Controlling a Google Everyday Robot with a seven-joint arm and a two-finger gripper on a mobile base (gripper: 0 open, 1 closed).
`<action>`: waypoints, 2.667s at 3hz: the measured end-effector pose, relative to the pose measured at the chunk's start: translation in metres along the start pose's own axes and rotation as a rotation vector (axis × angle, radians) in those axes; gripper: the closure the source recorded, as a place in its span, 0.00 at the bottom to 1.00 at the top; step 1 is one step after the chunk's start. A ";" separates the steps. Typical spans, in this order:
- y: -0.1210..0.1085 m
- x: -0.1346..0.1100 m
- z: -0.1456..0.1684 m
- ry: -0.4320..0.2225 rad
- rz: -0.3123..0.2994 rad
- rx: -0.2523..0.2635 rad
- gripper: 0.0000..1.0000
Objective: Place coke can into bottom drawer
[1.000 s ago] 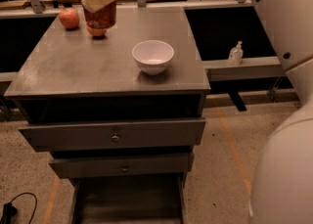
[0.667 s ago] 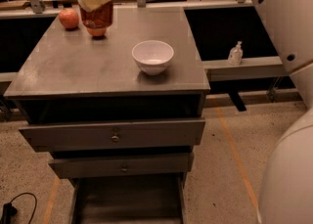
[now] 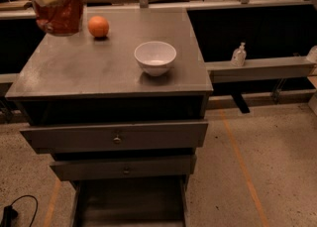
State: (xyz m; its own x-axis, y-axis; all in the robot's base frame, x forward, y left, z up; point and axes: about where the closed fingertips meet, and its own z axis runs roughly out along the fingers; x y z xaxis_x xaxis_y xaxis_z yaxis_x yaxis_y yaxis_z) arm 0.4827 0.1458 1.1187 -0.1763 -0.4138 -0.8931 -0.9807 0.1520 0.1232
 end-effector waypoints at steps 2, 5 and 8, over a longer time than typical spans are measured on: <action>0.112 0.050 0.041 0.052 0.127 -0.002 1.00; 0.138 0.160 0.097 0.231 0.286 -0.036 1.00; 0.084 0.350 0.110 0.291 0.377 0.266 1.00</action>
Offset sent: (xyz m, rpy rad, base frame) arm -0.1643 0.0480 -0.2409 -0.3372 0.3751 -0.0450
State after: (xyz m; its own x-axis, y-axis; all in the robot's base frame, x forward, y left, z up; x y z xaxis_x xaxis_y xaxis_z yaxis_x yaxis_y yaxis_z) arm 0.3483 0.1126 0.7685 -0.5650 -0.5120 -0.6470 -0.7961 0.5442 0.2646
